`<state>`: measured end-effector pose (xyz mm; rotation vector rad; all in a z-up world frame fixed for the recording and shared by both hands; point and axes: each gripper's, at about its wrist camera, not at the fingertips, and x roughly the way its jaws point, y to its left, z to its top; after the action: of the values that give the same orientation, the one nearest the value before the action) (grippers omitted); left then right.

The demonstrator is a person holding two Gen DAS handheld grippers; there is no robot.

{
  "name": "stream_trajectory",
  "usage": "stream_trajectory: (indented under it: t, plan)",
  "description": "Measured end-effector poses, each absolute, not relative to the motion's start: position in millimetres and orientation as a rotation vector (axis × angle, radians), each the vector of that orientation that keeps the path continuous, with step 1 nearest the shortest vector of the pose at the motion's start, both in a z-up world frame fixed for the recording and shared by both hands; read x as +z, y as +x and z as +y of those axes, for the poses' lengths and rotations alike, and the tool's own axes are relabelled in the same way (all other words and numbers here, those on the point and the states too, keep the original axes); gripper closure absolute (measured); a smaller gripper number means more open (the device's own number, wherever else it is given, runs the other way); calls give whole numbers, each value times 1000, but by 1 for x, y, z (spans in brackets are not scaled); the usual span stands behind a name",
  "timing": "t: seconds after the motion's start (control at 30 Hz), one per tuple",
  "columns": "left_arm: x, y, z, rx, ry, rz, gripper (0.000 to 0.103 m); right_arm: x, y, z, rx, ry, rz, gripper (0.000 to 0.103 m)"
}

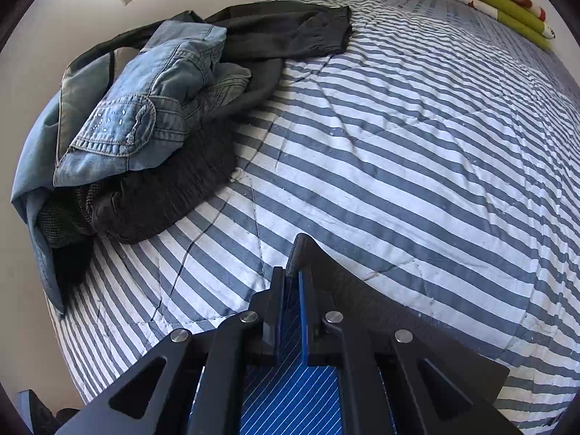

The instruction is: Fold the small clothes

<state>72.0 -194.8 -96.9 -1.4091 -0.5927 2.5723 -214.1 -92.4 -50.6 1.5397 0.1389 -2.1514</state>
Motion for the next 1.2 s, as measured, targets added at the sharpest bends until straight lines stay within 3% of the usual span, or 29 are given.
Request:
stream_trajectory:
  t: [0.1, 0.13, 0.23, 0.4, 0.77, 0.83, 1.0, 1.13, 1.17, 1.2]
  plan:
    - [-96, 74, -198, 2528, -1449, -615, 96, -45, -213, -90, -2125, 1522, 124, 87]
    - [-93, 77, -200, 2543, -1439, -620, 94, -38, -212, -83, -2115, 1498, 78, 80]
    - [-76, 83, -207, 2628, -1380, -617, 74, -9, -208, -51, -2139, 1412, -36, 72]
    - [-48, 75, -195, 2620, -1266, -575, 74, 26, -174, 17, -2182, 1332, -120, 72]
    - [-93, 25, -123, 2391, -1459, -449, 75, -30, -97, 56, -2110, 1496, -9, 72]
    - [-98, 23, -121, 2392, -1468, -451, 75, -30, -102, 78, -2168, 1505, -111, 72]
    - [-99, 15, -112, 2411, -1462, -414, 75, -48, -128, 128, -2149, 1589, -419, 58]
    - [-101, 17, -114, 2405, -1460, -411, 75, -74, -143, 127, -2038, 1651, -534, 58]
    - [-102, 17, -114, 2403, -1459, -411, 75, -78, -145, 125, -2017, 1652, -554, 60]
    - [-102, 18, -114, 2403, -1458, -409, 76, -80, -145, 122, -2019, 1657, -554, 69]
